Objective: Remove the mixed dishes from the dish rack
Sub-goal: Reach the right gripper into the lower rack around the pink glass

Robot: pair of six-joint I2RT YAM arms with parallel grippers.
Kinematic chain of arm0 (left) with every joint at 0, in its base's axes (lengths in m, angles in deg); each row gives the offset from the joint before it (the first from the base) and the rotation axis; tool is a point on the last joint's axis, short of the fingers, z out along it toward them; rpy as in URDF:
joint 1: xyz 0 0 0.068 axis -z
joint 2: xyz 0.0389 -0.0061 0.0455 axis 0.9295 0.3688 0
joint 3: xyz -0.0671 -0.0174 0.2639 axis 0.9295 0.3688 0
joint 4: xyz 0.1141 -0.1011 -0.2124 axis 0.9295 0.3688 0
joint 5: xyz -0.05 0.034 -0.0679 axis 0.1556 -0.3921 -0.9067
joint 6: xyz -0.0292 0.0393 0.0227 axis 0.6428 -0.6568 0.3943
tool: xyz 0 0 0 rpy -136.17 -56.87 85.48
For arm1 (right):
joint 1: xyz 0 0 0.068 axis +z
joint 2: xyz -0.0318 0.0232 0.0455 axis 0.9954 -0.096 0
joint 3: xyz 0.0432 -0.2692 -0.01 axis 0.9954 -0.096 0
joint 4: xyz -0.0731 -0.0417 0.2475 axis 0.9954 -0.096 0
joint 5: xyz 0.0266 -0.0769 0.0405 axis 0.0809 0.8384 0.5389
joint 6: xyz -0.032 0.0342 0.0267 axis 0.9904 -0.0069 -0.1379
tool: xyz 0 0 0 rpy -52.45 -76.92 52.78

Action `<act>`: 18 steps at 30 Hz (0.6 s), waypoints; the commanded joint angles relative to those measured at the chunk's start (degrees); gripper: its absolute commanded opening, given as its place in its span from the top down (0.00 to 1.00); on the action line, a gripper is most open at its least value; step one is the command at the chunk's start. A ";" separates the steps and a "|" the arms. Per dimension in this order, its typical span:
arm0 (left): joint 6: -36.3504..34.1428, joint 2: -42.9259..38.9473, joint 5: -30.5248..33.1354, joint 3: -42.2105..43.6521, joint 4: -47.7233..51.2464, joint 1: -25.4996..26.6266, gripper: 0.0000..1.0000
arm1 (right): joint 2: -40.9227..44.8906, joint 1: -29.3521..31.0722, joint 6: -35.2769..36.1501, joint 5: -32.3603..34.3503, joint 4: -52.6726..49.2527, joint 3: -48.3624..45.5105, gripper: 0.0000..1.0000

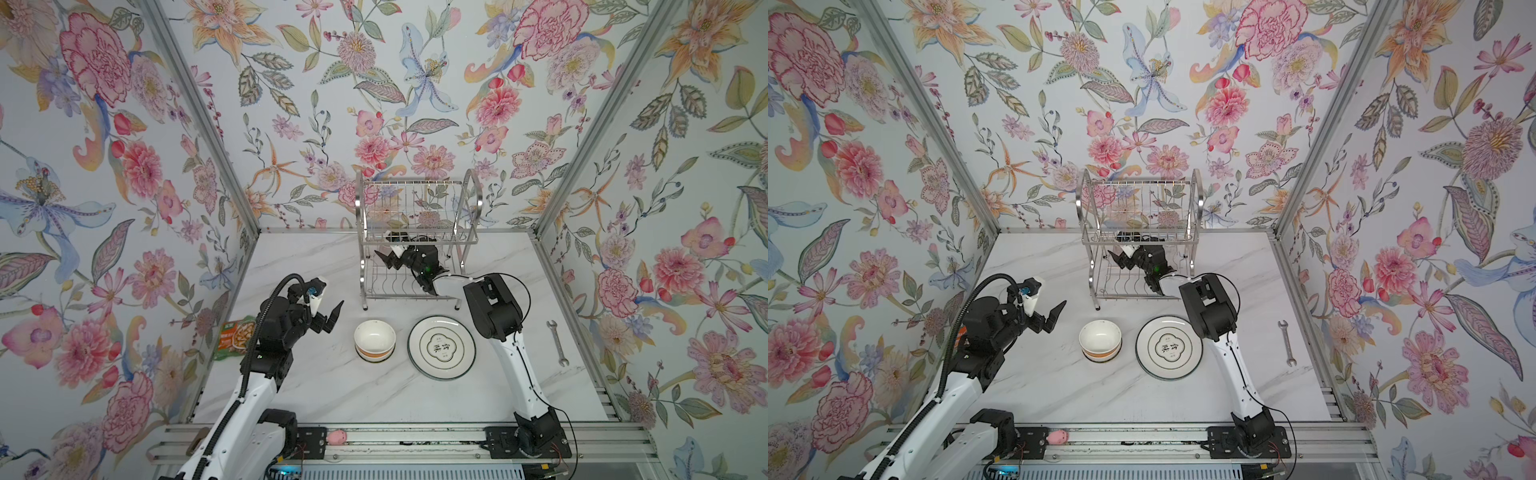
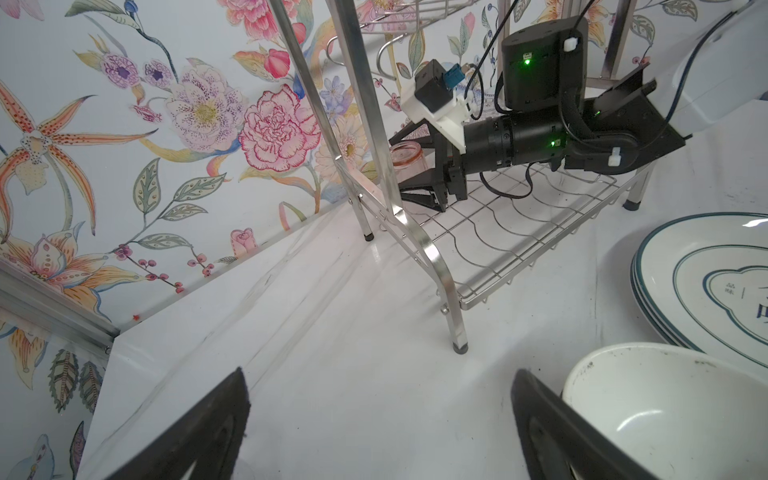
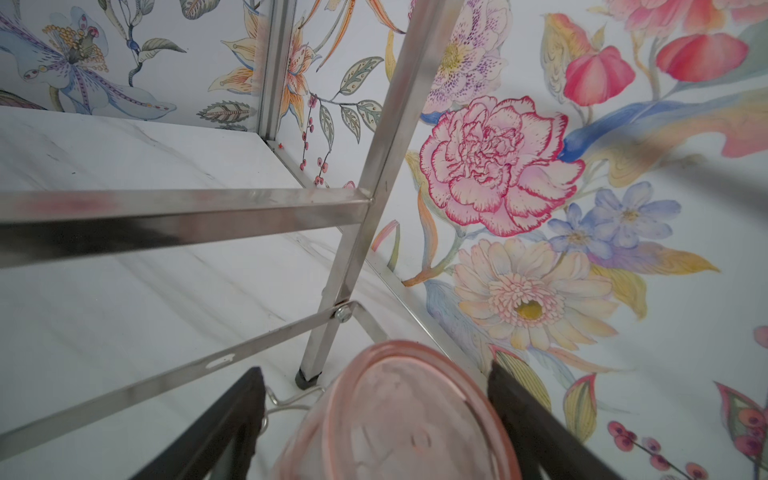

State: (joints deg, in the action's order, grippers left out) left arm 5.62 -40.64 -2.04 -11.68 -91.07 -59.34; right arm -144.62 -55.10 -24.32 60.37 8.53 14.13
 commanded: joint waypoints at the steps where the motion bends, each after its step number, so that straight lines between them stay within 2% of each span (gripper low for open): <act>1: -1.10 -1.12 1.22 -0.80 0.98 0.50 0.01 | -0.82 0.14 -0.35 -0.80 -1.36 0.26 0.21; 14: -0.97 -0.95 1.28 -1.52 1.24 0.48 0.01 | 1.29 0.23 -3.18 -1.87 0.26 -2.67 0.46; 18: -0.33 -1.38 1.03 -1.27 1.26 0.48 0.01 | 2.89 0.32 -3.95 -1.97 2.68 -5.07 0.57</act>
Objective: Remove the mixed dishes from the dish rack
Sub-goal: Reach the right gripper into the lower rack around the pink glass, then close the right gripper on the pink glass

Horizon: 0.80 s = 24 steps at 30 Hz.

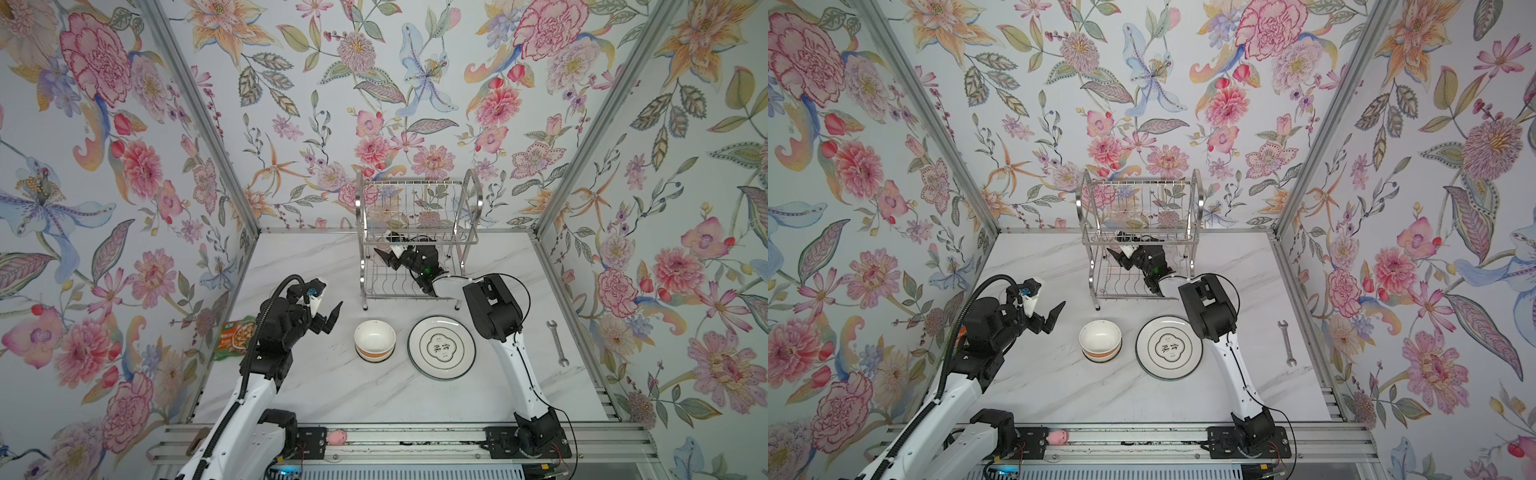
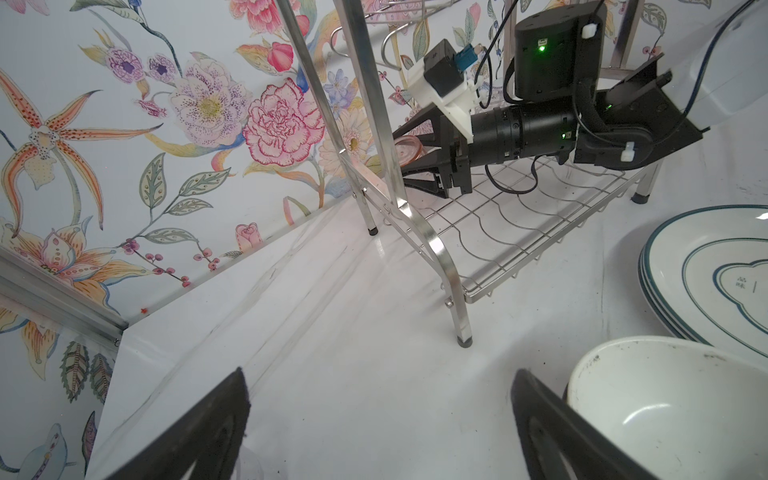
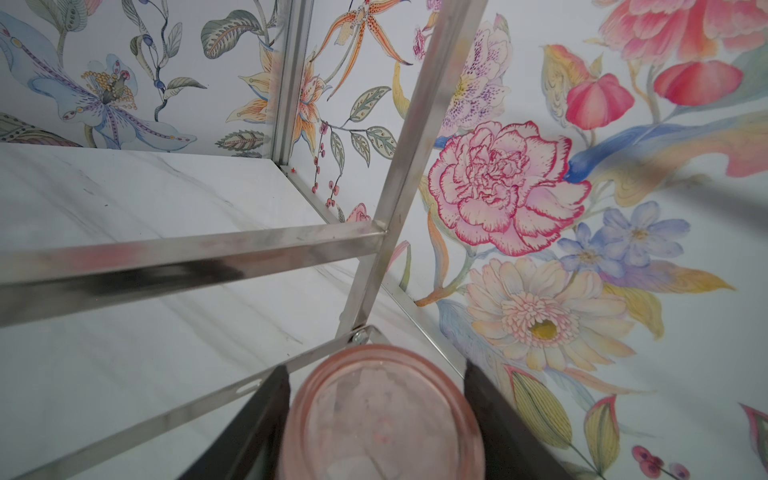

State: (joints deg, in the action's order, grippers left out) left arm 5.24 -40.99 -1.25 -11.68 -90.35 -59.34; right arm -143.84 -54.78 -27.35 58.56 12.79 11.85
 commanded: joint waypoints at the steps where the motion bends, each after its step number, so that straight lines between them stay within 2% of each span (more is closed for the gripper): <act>1: 0.25 -1.27 0.18 -1.28 0.43 0.49 0.01 | 2.54 -0.01 -1.12 -0.21 -1.01 -3.41 0.60; 5: 0.64 -2.16 0.30 -1.16 0.17 0.48 0.01 | 4.82 0.17 -2.19 -0.65 0.26 -5.95 0.81; 9: 0.28 -2.50 0.46 -1.85 0.94 0.48 0.01 | 6.93 0.56 -2.93 -0.59 3.72 -9.19 0.85; 15: 0.71 -2.32 -0.08 -1.64 0.44 0.48 0.01 | 9.94 1.40 -0.12 -1.15 13.43 -17.61 1.00; 24: 1.88 -2.43 -0.33 -1.78 -1.22 0.48 0.01 | 14.81 2.00 2.21 -0.74 20.61 -26.13 1.00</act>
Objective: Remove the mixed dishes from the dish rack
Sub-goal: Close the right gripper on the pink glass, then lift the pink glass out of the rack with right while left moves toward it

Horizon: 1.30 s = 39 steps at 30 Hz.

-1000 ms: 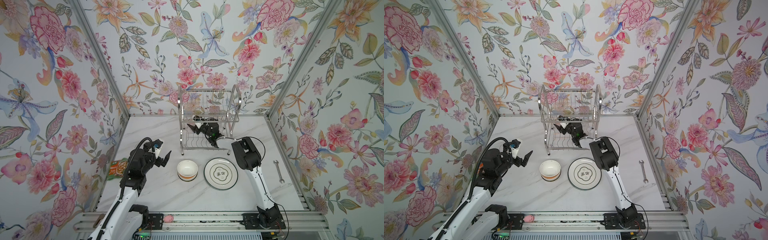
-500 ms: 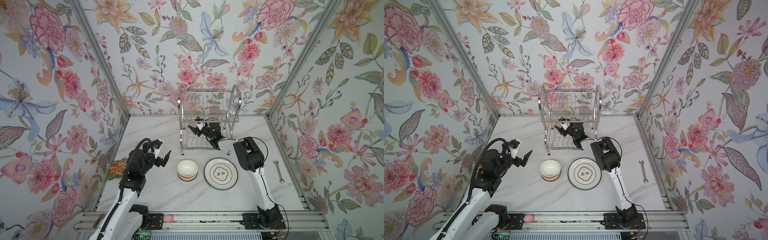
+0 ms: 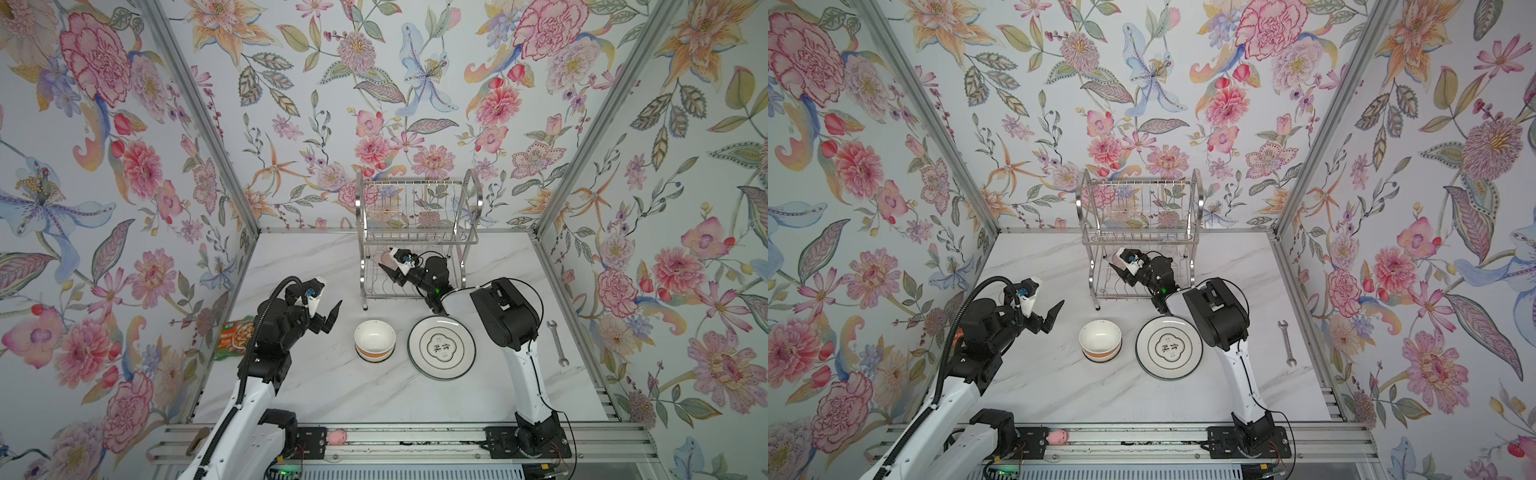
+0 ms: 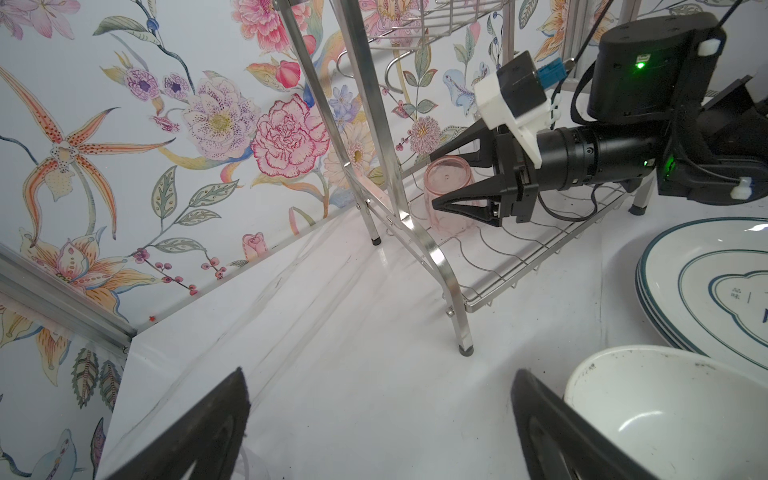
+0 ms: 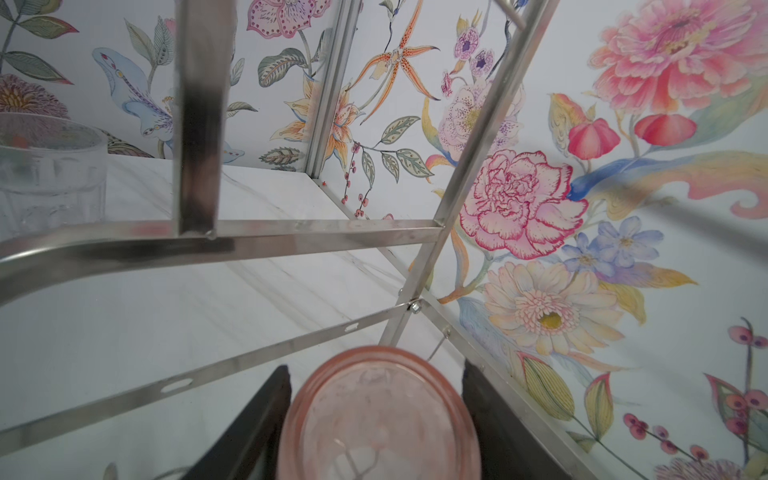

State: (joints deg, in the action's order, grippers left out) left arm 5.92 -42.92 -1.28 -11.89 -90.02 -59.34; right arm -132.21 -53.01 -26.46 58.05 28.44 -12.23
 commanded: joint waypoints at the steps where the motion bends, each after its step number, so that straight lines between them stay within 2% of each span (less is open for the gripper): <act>1: 1.34 -0.48 -0.32 -1.59 -1.93 0.48 0.01 | 3.70 0.32 1.65 -0.09 5.64 -2.94 1.00; 6: 1.37 0.66 -1.12 -2.27 -2.69 0.61 0.01 | 7.71 0.64 2.14 0.71 8.16 -7.17 1.00; 11: 4.95 0.44 -1.17 -1.31 -5.60 0.58 0.01 | 11.19 1.21 2.14 0.68 9.62 -10.87 1.00; 16: 4.53 0.86 -0.82 -1.72 -5.17 0.74 0.01 | 15.03 1.97 1.14 0.40 10.94 -14.57 1.00; 21: 4.75 2.44 -1.23 -0.36 -10.29 0.80 0.01 | 20.42 3.83 0.59 2.30 11.22 -20.75 1.00; 25: 4.08 4.68 -4.92 -2.33 -11.29 1.21 0.01 | 27.27 5.22 -3.19 5.56 7.85 -25.69 1.00; 29: 2.89 5.92 -5.31 -2.51 -12.05 2.20 0.01 | 34.29 9.90 -4.59 9.95 2.01 -30.04 1.00; 31: 2.53 6.48 -5.99 -2.57 -12.28 2.87 0.01 | 37.69 11.16 -7.78 12.46 1.24 -32.58 1.00; 36: 2.36 7.29 -6.35 -1.86 -15.44 5.81 0.01 | 45.62 11.59 -25.27 21.20 0.53 -38.43 1.00; 39: 1.02 8.58 -5.95 -2.50 -15.84 8.54 0.01 | 49.59 11.68 -31.71 24.13 1.10 -41.70 1.00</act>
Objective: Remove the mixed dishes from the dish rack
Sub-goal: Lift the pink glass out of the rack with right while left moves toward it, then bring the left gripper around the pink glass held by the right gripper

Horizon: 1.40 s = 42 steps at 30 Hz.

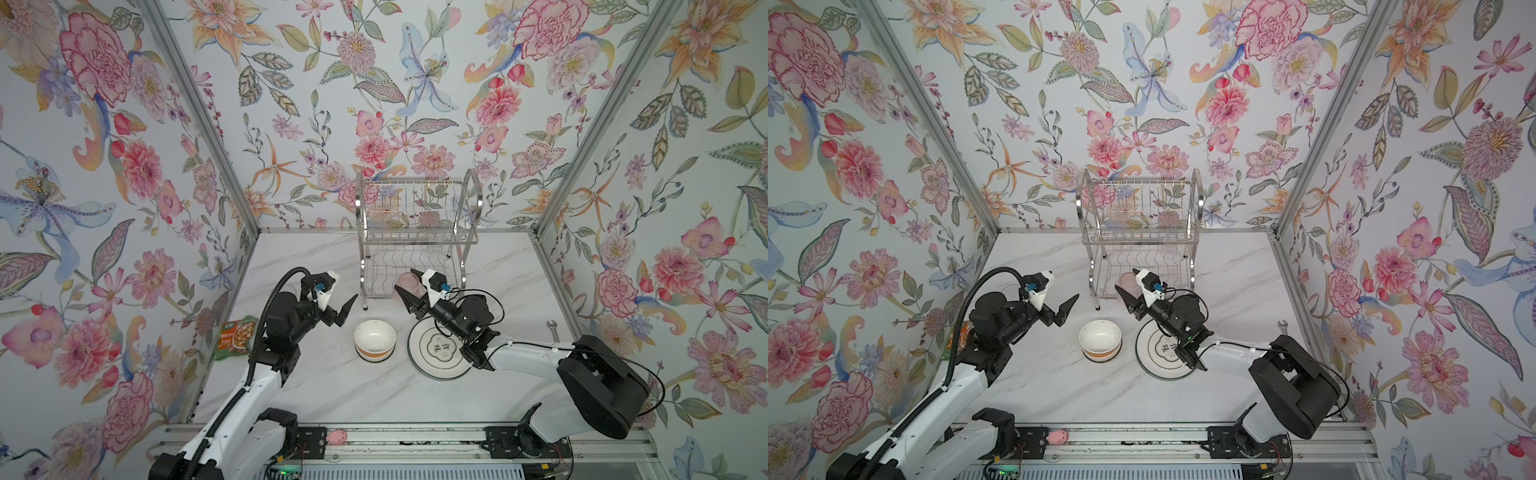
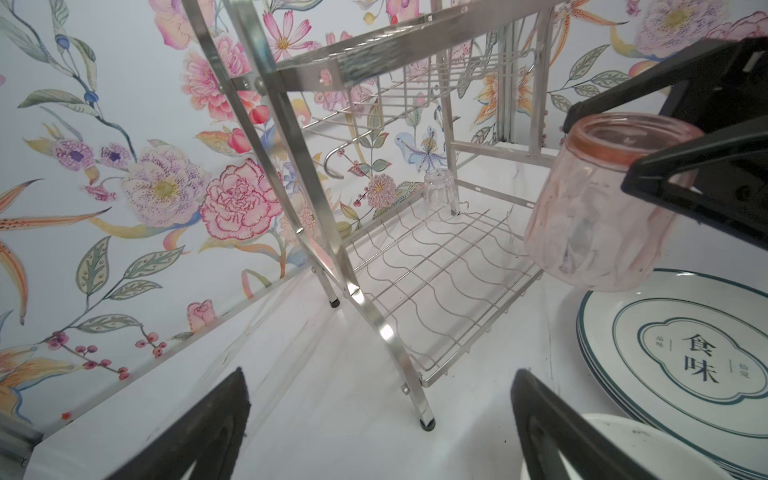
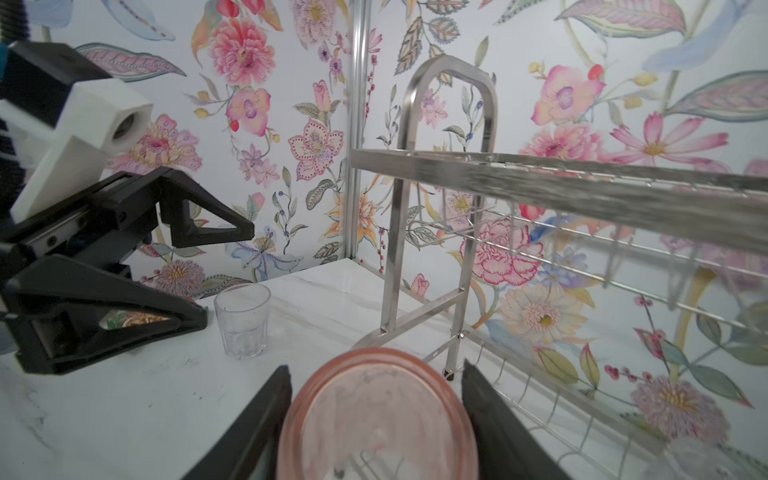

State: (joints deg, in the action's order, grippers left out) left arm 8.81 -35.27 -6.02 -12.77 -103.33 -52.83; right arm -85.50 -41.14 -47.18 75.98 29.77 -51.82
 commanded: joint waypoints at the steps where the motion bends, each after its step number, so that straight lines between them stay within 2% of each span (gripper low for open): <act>1: -3.04 1.42 -1.28 -2.14 -2.22 3.10 0.01 | 4.73 -0.28 -13.36 7.19 -1.02 -2.83 1.00; 3: -4.55 2.17 -0.93 -2.85 -1.86 5.08 0.01 | 8.01 -0.91 -17.84 7.95 -4.37 -3.32 1.00; 7: -4.67 3.52 -0.15 -3.13 -4.07 9.14 0.01 | 14.40 -4.56 -32.19 7.36 -17.93 -1.77 1.00; 11: -5.07 6.04 1.96 -4.10 -5.86 13.21 0.01 | 18.78 -8.41 -42.62 7.56 -19.21 -4.34 1.00; 15: -2.47 10.05 3.41 -3.81 -12.91 18.24 0.02 | 20.89 -11.62 -50.55 6.54 -21.73 -5.27 1.00; 21: 0.53 17.20 5.61 -5.17 -22.07 23.18 0.03 | 20.21 -12.50 -55.18 5.08 -20.25 -6.09 1.00; 27: 2.34 24.40 4.30 -8.43 -28.18 25.36 0.05 | 17.86 -12.58 -60.35 4.33 -13.96 -7.70 1.00; 31: 4.64 29.87 3.32 -9.66 -34.97 26.13 0.08 | 17.82 -12.68 -60.68 4.59 -14.29 -7.77 1.00; 42: 3.22 38.98 2.22 -15.79 -36.78 28.15 0.16 | 19.13 -13.86 -61.44 4.48 -14.36 -8.36 1.00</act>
State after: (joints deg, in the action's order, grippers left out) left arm 12.39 1.98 -2.32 -26.32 -137.39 -25.47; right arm -67.31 -54.56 -107.55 81.03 13.01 -59.40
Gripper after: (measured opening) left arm 0.847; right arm 0.614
